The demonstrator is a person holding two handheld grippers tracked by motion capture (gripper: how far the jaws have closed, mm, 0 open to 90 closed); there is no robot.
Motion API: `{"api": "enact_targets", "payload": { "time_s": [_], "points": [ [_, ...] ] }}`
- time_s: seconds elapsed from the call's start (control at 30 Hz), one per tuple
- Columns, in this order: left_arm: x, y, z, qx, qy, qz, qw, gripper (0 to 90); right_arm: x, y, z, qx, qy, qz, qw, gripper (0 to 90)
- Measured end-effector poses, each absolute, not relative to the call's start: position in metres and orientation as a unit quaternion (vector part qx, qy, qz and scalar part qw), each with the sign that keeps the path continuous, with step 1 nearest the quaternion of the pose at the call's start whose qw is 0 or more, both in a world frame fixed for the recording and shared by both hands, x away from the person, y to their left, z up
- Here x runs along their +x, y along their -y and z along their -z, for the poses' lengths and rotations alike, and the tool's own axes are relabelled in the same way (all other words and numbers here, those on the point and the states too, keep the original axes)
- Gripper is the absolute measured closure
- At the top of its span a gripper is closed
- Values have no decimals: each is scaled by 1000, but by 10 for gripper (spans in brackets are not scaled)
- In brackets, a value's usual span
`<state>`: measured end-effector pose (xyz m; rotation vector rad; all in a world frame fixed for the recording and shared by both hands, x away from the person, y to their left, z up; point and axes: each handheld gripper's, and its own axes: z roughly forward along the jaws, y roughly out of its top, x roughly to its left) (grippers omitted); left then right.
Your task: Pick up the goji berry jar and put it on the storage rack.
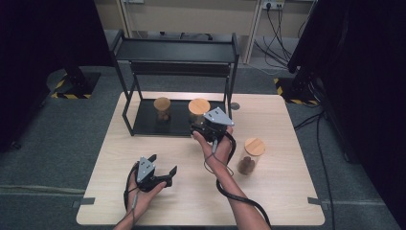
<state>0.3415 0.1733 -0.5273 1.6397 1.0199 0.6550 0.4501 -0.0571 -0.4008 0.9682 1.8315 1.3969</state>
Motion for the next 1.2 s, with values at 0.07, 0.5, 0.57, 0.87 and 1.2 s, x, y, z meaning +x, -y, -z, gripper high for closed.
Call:
{"api": "enact_targets", "payload": {
  "time_s": [0.07,0.5,0.57,0.87,1.2],
  "points": [
    [342,-173,527,685,-426,-274,524,58,453,56,399,368,-695,-530,316,250],
    [341,-173,527,685,-425,-276,523,58,471,48,390,373,-695,-526,317,250],
    [341,-173,527,685,-425,-276,523,58,472,48,390,373,-695,-526,317,250],
    [341,-172,527,686,-424,-278,522,58,483,44,391,383,-695,-523,313,250],
    [341,-173,527,685,-425,-277,524,58,494,34,391,384,-699,-518,310,251]
  ]
}}
